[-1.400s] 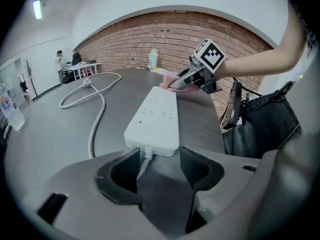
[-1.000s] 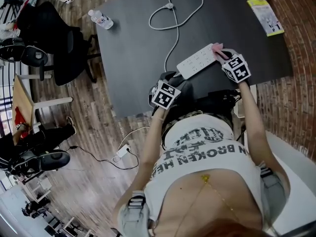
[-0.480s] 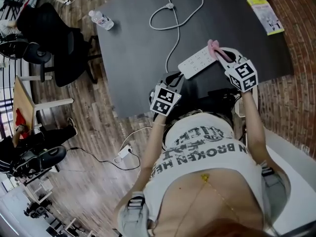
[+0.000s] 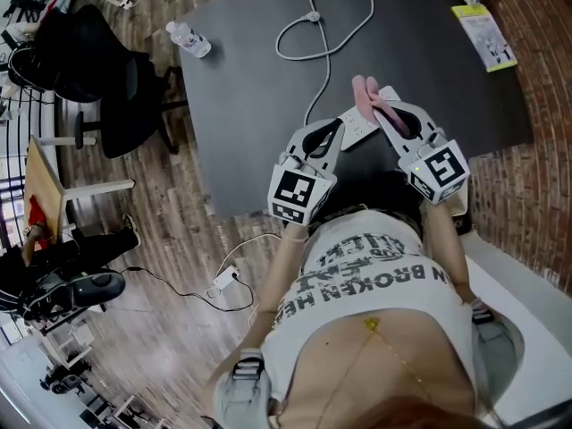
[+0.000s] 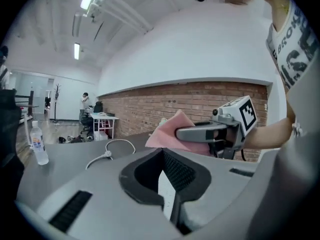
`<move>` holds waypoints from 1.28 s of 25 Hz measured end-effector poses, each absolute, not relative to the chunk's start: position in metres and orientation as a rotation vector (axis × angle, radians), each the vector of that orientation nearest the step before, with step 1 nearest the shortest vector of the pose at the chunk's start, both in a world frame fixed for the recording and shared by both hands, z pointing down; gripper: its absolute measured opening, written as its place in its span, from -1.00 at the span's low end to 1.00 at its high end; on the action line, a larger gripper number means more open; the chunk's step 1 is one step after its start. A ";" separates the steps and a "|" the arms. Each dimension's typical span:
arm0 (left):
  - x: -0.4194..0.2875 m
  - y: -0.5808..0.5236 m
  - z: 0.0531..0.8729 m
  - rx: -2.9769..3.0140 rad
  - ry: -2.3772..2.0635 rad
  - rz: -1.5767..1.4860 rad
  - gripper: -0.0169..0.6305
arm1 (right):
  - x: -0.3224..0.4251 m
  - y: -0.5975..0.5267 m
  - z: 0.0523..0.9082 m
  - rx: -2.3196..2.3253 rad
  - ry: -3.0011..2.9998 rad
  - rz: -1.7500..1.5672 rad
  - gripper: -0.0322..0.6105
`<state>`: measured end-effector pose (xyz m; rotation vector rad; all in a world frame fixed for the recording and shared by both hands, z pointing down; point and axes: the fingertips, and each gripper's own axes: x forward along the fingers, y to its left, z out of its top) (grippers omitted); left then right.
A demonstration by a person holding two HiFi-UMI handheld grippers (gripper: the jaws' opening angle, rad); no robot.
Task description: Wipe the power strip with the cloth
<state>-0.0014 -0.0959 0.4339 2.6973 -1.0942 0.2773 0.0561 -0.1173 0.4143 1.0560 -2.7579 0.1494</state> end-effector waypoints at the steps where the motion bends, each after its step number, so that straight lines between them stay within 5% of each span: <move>1: -0.002 -0.097 0.424 2.702 -1.108 0.245 -0.92 | 0.053 -0.117 0.406 1.067 -2.774 0.135 -0.85; 12: 0.002 -0.092 0.361 2.807 -1.175 0.123 -0.92 | 0.037 -0.110 0.350 1.104 -2.846 -0.001 -0.85; 32: 0.009 -0.079 0.361 2.813 -1.129 0.153 -0.92 | 0.036 -0.103 0.353 1.049 -2.824 -0.012 -0.85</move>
